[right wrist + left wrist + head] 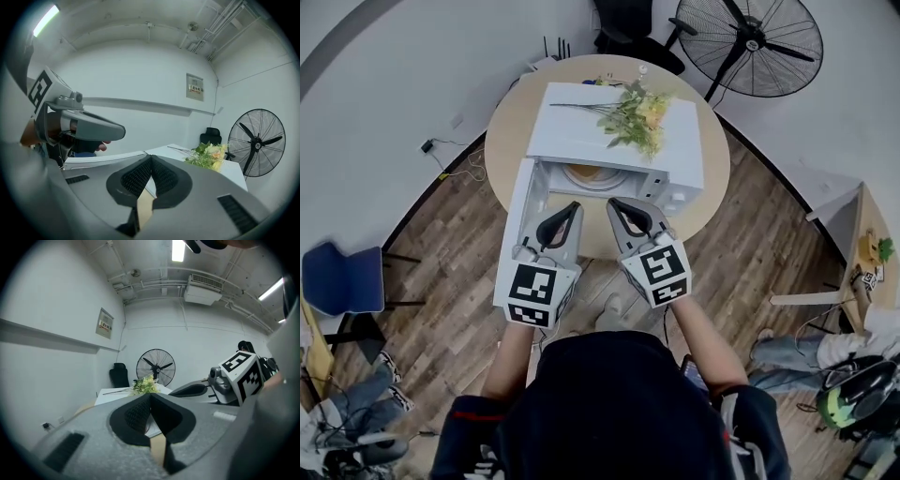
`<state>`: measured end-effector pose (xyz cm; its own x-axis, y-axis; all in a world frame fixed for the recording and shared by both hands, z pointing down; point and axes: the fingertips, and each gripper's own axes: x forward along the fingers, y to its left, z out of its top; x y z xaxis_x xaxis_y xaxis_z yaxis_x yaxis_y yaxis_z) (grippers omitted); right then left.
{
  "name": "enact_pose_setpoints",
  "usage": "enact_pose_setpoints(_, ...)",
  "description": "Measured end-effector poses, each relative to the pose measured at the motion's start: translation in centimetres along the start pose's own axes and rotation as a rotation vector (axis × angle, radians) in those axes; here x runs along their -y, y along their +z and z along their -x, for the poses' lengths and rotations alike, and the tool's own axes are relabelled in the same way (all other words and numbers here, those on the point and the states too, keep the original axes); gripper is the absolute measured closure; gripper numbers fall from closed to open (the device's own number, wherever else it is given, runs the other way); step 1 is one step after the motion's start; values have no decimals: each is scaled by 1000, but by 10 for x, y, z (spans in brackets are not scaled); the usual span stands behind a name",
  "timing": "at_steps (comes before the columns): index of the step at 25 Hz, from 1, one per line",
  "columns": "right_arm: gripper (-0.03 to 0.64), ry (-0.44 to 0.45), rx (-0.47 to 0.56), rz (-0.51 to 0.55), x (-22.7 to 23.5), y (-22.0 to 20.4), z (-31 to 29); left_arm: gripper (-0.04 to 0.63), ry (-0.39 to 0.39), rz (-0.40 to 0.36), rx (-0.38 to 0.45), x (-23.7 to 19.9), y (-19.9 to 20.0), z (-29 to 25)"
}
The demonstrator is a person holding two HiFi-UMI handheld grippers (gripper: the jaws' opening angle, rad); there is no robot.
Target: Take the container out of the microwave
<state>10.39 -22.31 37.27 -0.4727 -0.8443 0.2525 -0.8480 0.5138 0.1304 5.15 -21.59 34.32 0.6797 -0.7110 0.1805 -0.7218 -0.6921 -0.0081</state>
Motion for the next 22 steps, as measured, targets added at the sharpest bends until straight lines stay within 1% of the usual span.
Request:
enact_pose_setpoints(6, 612, 78, -28, -22, 30, -20, -27, 581, 74, 26, -29, -10, -7, -30)
enact_pose_setpoints(11, 612, 147, -83, -41, 41, -48, -47, 581, 110, 95, -33, -15, -16, -46)
enact_pose_setpoints(17, 612, 208, -187, 18, 35, -83, -68, 581, 135, 183, -56, -24, -37, -52)
enact_pose_setpoints(19, 612, 231, -215, 30, 31, -91, -73, 581, 141, 191, -64, -27, -43, -53)
enact_pose_setpoints(22, 612, 249, -251, 49, 25, -100, -80, 581, 141, 182, -81, -30, -50, -53)
